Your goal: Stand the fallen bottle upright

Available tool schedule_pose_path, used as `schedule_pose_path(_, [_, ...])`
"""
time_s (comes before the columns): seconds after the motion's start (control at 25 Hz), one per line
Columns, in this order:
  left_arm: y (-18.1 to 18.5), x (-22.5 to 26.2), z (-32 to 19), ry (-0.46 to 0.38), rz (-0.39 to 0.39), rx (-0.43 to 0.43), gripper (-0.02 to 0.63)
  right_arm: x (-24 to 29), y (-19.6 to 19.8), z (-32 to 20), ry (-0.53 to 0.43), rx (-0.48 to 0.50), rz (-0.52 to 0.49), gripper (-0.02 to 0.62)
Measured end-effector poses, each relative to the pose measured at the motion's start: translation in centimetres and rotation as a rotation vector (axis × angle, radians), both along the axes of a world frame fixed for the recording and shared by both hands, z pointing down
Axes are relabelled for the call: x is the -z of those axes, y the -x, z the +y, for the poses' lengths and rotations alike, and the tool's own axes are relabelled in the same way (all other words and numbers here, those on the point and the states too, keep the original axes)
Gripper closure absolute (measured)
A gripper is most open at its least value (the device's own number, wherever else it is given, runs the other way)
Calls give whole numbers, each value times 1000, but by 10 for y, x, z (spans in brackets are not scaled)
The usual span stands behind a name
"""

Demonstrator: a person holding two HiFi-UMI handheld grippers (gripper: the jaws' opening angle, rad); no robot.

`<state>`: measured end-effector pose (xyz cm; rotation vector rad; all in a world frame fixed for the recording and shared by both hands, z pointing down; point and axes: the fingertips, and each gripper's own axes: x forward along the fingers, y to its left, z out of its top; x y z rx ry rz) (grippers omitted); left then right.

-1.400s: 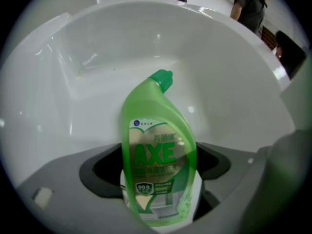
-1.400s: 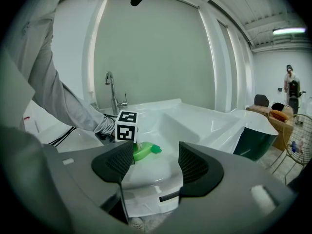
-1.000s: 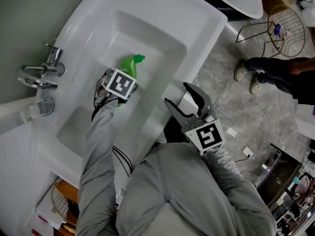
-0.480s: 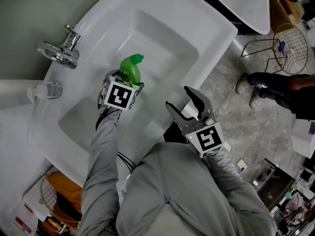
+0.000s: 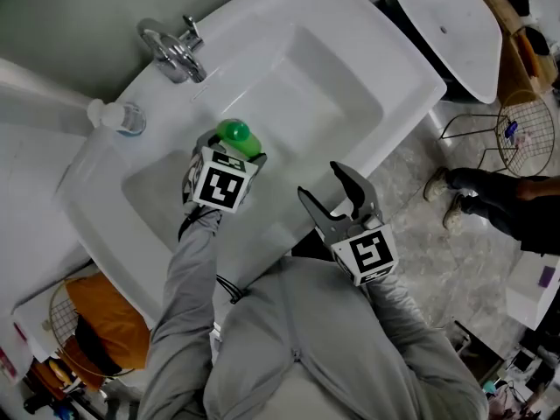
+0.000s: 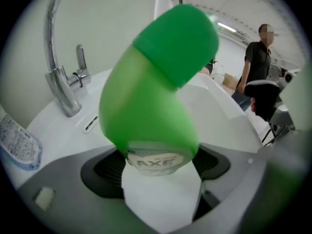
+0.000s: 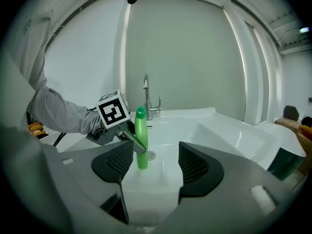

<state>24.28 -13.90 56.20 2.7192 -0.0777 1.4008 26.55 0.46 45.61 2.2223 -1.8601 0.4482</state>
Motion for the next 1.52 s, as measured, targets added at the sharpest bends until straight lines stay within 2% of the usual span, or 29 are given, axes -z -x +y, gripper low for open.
schedule_pose_path(0.32, [60, 52, -29, -62, 86, 124, 127, 10, 47, -27, -34, 122, -5, 304])
schedule_pose_path(0.48, [106, 84, -56, -94, 127, 255, 127, 15, 74, -52, -51, 242, 4, 304])
schedule_pose_path(0.6, [140, 106, -71, -119, 147, 323, 127, 19, 95, -60, -60, 291, 6, 304])
schedule_pose_path(0.84, [224, 128, -115, -186, 131, 495, 127, 22, 135, -77, -65, 407, 12, 304])
schedule_pose_path(1.2, [314, 142, -170, -213, 155, 734, 127, 17, 163, -91, -59, 498, 14, 304])
schedule_pose_path(1.36, [334, 133, -185, -193, 161, 799, 128, 19, 165, -97, -56, 501, 17, 304])
schedule_pose_path(1.52, [342, 120, -192, -168, 155, 827, 127, 20, 165, -100, -54, 498, 19, 304])
